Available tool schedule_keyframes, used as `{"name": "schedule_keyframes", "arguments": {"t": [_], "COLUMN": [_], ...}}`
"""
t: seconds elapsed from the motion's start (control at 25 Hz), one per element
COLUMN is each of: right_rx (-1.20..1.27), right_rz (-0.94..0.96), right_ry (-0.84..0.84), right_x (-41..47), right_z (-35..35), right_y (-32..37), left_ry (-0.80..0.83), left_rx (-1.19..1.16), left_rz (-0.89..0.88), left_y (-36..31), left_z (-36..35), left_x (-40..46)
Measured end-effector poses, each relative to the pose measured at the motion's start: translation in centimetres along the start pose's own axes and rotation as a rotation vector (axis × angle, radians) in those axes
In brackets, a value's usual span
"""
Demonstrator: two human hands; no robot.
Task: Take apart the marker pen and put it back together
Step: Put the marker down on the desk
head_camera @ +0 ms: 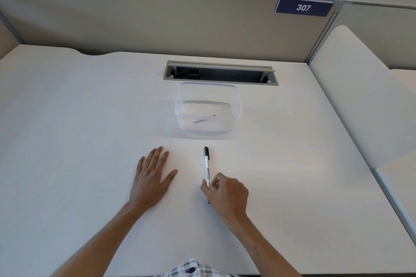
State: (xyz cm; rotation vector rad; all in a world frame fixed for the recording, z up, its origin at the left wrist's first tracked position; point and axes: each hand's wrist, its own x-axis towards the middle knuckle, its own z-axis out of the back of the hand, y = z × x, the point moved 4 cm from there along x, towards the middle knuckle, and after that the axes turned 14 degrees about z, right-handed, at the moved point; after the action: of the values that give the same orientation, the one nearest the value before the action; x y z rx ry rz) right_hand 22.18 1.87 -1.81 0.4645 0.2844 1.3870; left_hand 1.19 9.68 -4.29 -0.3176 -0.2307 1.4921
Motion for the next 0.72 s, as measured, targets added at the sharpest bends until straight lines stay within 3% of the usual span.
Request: {"name": "schedule_keyframes", "arguments": {"t": [0.72], "right_rx": [-0.048], "right_rz": [0.015], "right_ry": [0.064], "right_x": [3.4], "right_z": [-1.0], "right_y": [1.3], "left_ry": [0.012], "left_rx": [0.0], "left_rz": [0.003], "left_y": [-0.2], "left_z": [0.2], "left_x": [-0.1]}}
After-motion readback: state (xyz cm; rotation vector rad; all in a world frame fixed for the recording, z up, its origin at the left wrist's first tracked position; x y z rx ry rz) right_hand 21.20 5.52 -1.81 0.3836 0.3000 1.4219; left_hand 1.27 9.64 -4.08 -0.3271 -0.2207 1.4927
